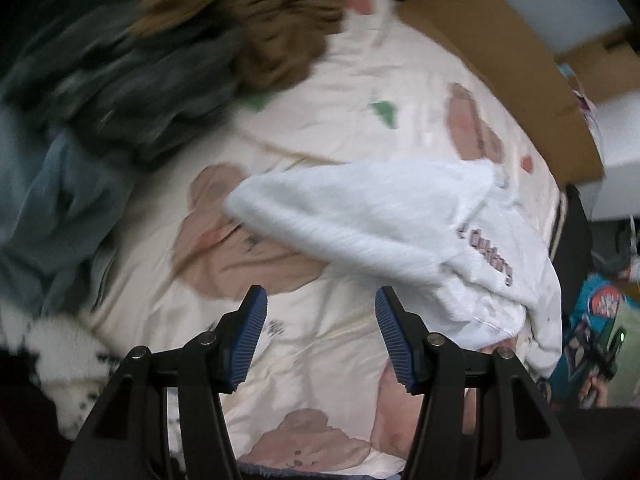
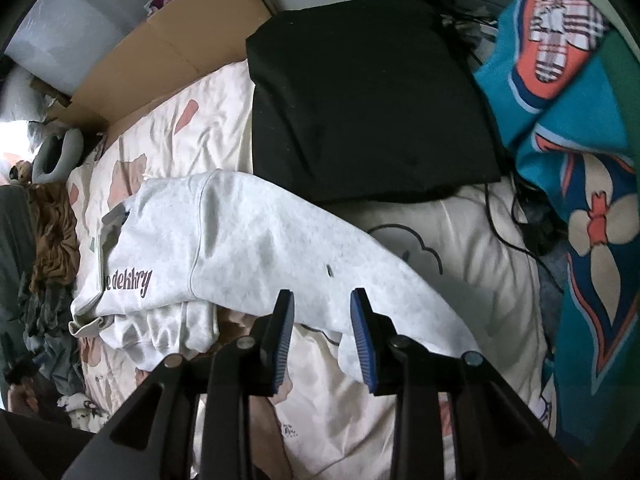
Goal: Fold clothes
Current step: 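Move the left tool to the sweatshirt hem and close on it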
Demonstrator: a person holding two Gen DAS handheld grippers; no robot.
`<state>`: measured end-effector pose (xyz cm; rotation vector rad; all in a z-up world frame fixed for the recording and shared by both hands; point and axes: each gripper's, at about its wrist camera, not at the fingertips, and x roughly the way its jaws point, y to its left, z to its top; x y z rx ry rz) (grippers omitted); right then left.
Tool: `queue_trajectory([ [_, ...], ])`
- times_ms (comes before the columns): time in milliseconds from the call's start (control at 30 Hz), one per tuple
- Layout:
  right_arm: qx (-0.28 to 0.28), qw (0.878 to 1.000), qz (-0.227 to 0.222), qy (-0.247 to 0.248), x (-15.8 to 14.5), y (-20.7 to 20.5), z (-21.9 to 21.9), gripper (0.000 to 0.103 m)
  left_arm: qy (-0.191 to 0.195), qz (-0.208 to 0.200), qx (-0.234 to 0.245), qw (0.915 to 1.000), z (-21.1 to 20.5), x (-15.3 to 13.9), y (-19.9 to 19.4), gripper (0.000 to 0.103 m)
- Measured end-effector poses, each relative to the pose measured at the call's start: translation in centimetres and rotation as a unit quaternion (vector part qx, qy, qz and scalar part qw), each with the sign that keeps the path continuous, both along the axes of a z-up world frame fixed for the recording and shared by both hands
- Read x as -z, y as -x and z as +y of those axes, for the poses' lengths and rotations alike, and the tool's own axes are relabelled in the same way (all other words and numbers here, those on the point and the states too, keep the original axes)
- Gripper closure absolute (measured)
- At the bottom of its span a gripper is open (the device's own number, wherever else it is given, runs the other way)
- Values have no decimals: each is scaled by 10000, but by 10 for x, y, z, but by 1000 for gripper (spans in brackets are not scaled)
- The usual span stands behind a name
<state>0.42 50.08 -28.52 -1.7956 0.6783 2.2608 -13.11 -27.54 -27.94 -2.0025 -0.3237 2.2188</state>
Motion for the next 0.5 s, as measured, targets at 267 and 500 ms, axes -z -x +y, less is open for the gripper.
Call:
queue_trajectory([
  [267,-113,9997,158,114,5,16,-7,70,258,-20,1490,9885,85,4,38,46],
  [500,-236,9994,208,135,9,26,-12,68,932,23,2970,9503,159,20,52,46],
])
